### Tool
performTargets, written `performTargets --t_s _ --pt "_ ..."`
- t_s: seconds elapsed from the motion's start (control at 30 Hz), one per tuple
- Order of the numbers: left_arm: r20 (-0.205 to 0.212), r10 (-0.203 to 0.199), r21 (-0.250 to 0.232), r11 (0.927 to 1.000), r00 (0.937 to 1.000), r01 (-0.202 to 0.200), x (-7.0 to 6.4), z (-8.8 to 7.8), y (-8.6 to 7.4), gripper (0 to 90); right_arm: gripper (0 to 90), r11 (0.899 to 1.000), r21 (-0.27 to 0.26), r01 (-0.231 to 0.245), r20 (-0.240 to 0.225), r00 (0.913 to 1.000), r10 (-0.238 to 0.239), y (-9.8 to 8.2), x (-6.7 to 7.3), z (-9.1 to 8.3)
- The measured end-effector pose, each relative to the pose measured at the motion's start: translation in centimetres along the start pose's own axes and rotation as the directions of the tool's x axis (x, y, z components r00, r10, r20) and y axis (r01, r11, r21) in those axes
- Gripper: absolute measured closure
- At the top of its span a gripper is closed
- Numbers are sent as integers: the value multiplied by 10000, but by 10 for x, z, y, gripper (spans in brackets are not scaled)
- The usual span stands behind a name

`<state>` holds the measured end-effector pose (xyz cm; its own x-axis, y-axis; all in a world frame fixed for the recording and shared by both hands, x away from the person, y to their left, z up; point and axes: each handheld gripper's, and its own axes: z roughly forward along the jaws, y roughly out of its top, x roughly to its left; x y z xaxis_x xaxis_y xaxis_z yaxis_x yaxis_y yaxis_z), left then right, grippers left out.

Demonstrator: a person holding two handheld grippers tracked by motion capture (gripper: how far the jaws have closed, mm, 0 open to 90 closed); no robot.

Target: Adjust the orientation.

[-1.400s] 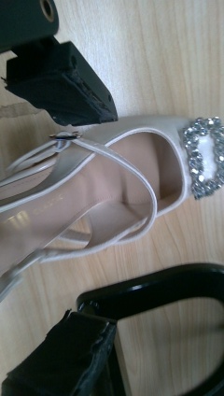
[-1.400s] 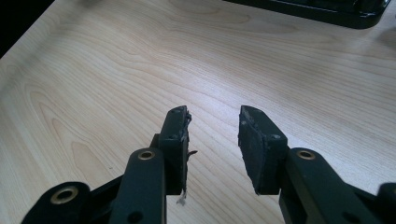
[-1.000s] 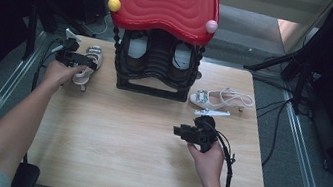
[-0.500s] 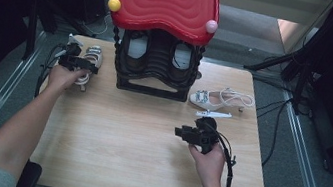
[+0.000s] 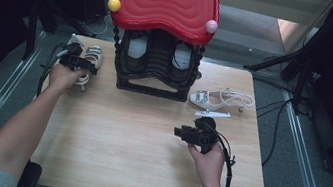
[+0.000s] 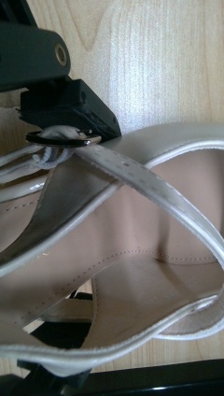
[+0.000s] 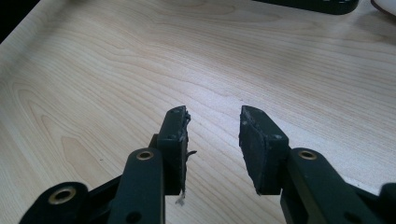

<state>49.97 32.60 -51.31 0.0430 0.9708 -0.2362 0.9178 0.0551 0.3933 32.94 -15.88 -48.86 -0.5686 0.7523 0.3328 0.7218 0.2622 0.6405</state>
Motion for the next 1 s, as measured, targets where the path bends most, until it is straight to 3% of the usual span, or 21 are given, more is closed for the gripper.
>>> performTargets --t_s 0.1,0.23,0.63,0.9,1.0 --pt "375 -147 93 9999 9992 143 3 2 -1 138 631 10000 8 -10 2 10000 10 0 0 0" --pt "224 -71 161 9998 9997 67 0 2 0 136 631 10000 29 1 18 10000 -1 0 0 1" --pt "-27 -440 285 9986 9990 441 1 -4 1 279 629 10000 23 -13 50 10000 13 0 -1 1" --pt "-15 -552 338 9979 9985 552 6 -10 0 363 629 10000 76 10 44 10000 -10 1 0 2" --pt "184 -712 331 9970 9973 706 9 -12 0 381 629 10000 75 27 42 10000 -28 1 -1 2"
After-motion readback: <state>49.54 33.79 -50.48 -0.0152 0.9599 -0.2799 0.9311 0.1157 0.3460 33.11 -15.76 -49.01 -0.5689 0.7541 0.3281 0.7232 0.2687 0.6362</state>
